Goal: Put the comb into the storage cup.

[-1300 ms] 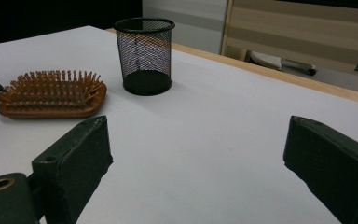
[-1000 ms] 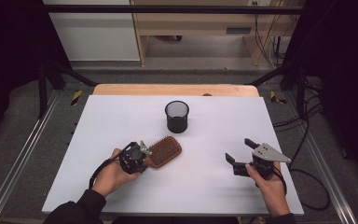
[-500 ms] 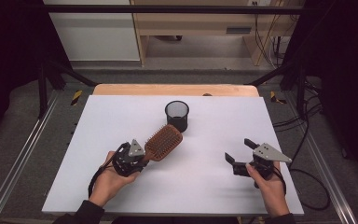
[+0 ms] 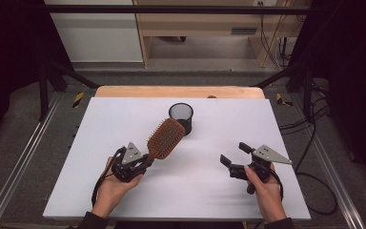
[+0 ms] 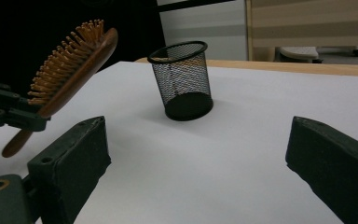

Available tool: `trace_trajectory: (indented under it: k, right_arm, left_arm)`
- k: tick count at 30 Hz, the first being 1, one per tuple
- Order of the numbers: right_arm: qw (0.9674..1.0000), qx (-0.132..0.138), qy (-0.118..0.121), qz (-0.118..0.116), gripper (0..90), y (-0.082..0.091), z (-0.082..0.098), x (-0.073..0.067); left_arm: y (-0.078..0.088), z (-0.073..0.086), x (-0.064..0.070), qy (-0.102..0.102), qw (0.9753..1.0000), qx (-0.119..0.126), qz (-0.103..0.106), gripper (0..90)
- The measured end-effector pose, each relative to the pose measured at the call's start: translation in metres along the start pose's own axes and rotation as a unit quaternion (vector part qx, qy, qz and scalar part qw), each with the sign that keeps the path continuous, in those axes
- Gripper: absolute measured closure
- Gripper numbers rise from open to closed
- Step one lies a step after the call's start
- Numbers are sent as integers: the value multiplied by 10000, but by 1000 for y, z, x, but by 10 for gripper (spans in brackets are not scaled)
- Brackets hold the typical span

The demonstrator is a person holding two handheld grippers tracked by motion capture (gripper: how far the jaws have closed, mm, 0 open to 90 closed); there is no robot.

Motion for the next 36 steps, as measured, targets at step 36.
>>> trace_trajectory:
  k: [36]
  right_arm:
    - [9972, -343, -268, -603, 61, -54, 8, -74]
  left_arm:
    - [3, -5, 12, -29, 9983, 578, -82, 729]
Point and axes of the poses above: each handheld gripper's, and its own axes: y roughly backward along the jaws, z roughly out of its underside, x roughly to its right, the point moved 6 cm from there along -y, roughly forward along the jaws, and after that the axes turned 4 degrees about x, right-handed, at the moved point
